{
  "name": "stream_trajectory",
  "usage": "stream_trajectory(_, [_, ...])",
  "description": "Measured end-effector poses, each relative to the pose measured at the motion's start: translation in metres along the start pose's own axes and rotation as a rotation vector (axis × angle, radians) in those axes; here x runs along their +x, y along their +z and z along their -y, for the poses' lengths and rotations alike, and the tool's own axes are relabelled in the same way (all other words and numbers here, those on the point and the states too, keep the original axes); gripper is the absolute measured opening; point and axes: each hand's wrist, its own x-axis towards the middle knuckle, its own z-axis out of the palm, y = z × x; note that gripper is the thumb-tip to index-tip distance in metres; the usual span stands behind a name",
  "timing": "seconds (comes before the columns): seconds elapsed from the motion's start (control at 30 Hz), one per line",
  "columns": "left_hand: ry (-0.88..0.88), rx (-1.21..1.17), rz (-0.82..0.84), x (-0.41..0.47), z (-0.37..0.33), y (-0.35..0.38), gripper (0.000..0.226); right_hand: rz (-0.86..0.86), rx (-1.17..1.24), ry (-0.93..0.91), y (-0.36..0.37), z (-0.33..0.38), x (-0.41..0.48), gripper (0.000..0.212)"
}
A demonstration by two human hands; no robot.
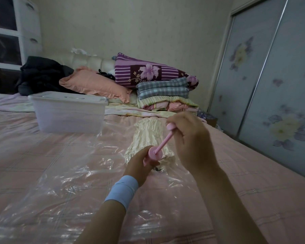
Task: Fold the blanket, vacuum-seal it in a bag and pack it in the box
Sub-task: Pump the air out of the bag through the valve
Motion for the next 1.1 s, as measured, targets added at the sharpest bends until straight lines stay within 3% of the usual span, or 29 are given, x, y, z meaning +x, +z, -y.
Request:
stream_trajectory(0.1, [-0.003, 0.021, -0.004, 0.001, 0.002, 0.003, 0.04, -0.176, 0.0, -0.039, -0.002, 0.007, 0.005, 0.025])
stream_trajectory(0.17, [-0.022, -0.004, -0.014, 0.0, 0.005, 0.006, 0.041, -0.193, 0.007, 0.001, 0.019, 0.004, -0.008, 0.026])
stream_trajectory(0.33, [-0.029, -0.056, 0.009, -0.003, 0.002, 0.006, 0.036, 0.23, 0.018, 0.196, 0.072, -0.015, -0.063, 0.029])
stream_trajectory(0.47, [-0.024, -0.071, -0.001, -0.006, 0.0, 0.008, 0.036, 0.281, -0.01, 0.159, 0.061, -0.01, -0.056, 0.038])
stream_trajectory(0.57, [-0.048, -0.081, -0.005, -0.003, 0.001, 0.002, 0.043, 0.148, -0.002, 0.083, 0.035, -0.002, -0.024, 0.019])
stream_trajectory(0.7, [-0.025, -0.042, -0.019, -0.001, 0.004, -0.002, 0.046, -0.103, 0.029, -0.013, -0.003, 0.007, 0.009, 0.025])
stream_trajectory(0.83, [-0.037, -0.042, -0.013, -0.002, 0.007, 0.003, 0.046, -0.217, 0.044, 0.055, 0.012, 0.004, 0.001, 0.029])
stream_trajectory(0.9, [-0.032, -0.06, -0.021, -0.003, 0.006, 0.004, 0.045, -0.139, 0.056, 0.102, 0.034, 0.001, -0.014, 0.031])
stream_trajectory(1.0, [-0.056, -0.106, -0.007, -0.003, 0.003, 0.003, 0.04, 0.188, 0.03, 0.24, 0.065, -0.004, -0.046, 0.028])
stream_trajectory(1.1, [-0.049, -0.082, 0.008, -0.006, 0.001, 0.005, 0.042, 0.327, 0.026, 0.295, 0.072, -0.005, -0.061, 0.048])
